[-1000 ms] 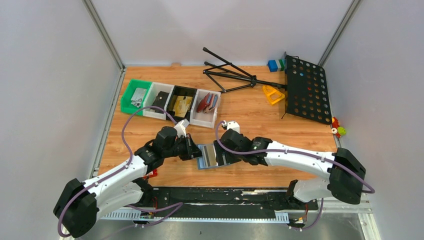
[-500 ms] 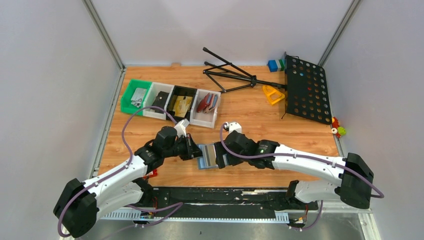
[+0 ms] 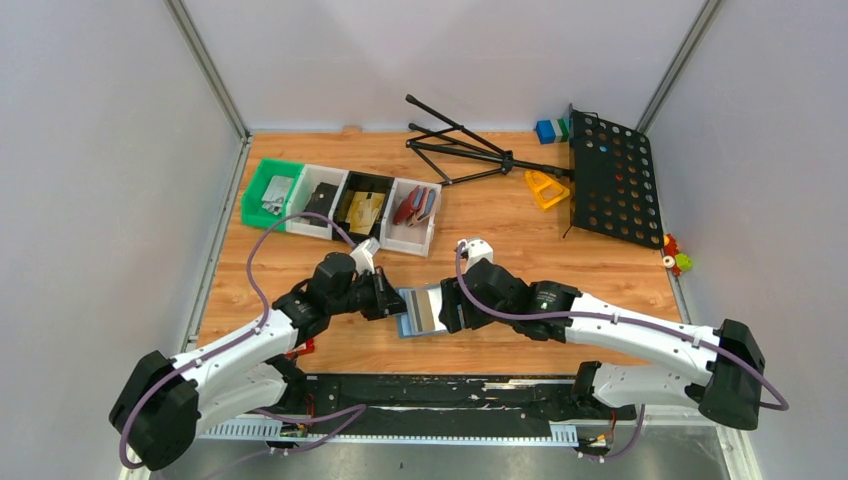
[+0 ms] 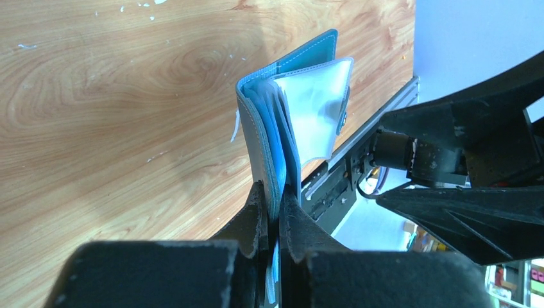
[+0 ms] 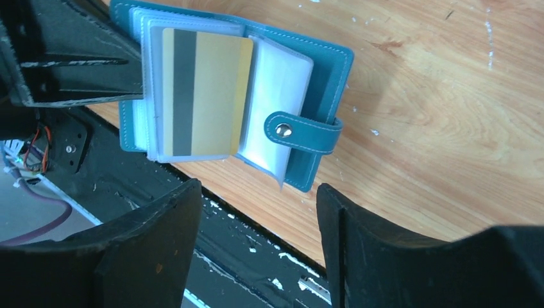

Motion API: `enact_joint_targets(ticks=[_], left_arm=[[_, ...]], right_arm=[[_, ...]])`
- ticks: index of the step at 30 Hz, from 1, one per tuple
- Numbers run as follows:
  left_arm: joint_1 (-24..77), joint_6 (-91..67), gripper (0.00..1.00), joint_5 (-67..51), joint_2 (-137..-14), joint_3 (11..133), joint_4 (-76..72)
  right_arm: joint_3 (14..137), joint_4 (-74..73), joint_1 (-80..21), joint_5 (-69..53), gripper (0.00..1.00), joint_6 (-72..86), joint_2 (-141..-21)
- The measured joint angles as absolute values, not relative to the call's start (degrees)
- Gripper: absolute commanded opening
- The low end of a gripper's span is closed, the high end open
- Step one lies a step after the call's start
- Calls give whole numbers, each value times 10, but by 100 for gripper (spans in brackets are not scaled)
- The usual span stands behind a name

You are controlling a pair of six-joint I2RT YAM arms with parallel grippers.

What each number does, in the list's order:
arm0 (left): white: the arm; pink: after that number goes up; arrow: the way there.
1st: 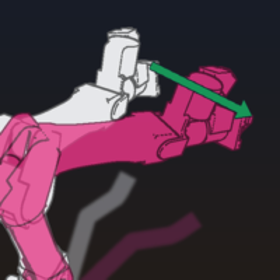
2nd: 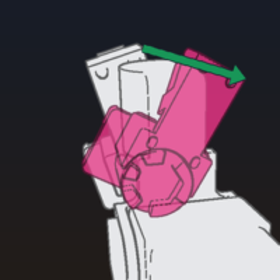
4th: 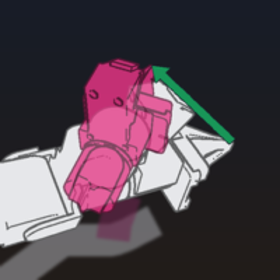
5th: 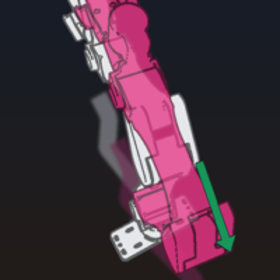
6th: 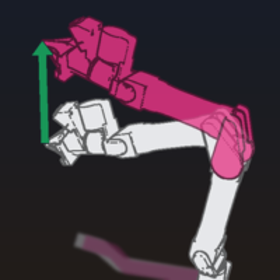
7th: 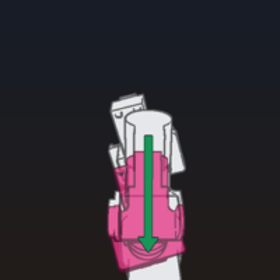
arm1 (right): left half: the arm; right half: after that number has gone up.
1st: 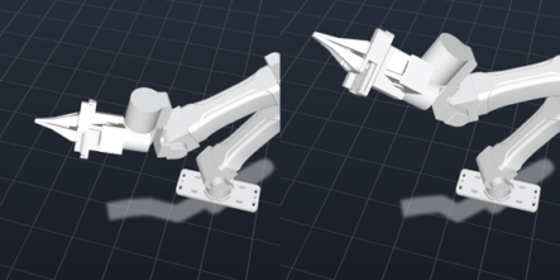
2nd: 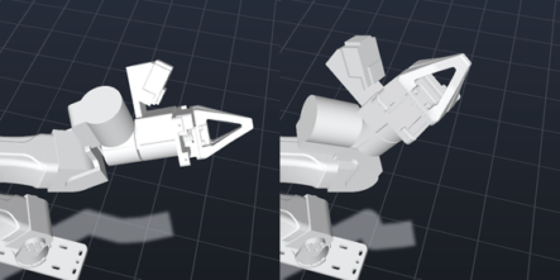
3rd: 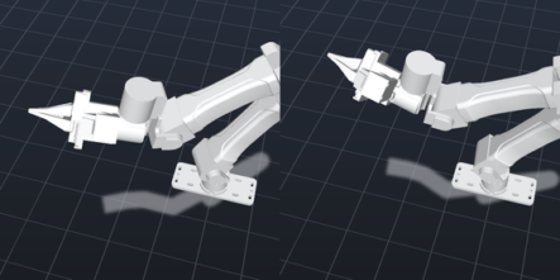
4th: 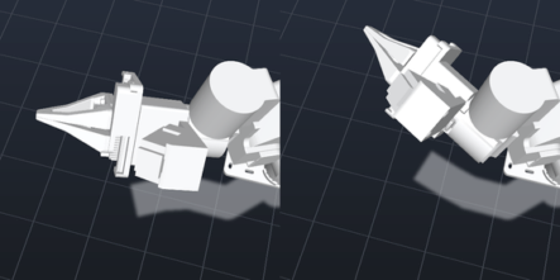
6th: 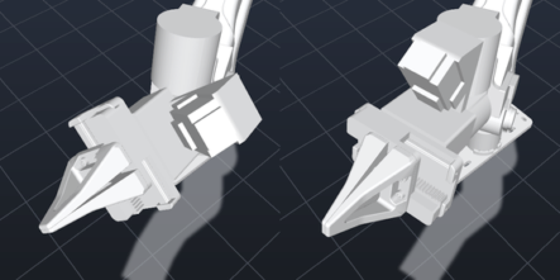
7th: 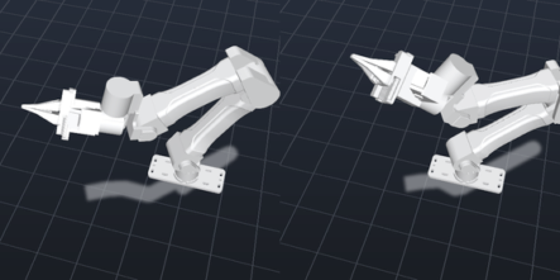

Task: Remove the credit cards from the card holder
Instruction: Remove the credit card from the card holder.

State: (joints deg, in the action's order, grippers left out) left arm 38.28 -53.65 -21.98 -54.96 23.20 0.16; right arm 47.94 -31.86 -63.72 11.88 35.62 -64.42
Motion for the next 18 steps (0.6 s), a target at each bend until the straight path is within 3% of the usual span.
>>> enact_joint_targets(ticks=[6,13,18], left_arm=[[383,-536,0,-219,-559,227,1],[383,-532,0,-218,-563,223,2],[383,-529,0,-218,-571,222,1]], right_arm=[[479,-294,-637,83,54,357,-652],[479,-261,-637,81,2,369,-717],[481,-254,-634,80,0,374,-767]])
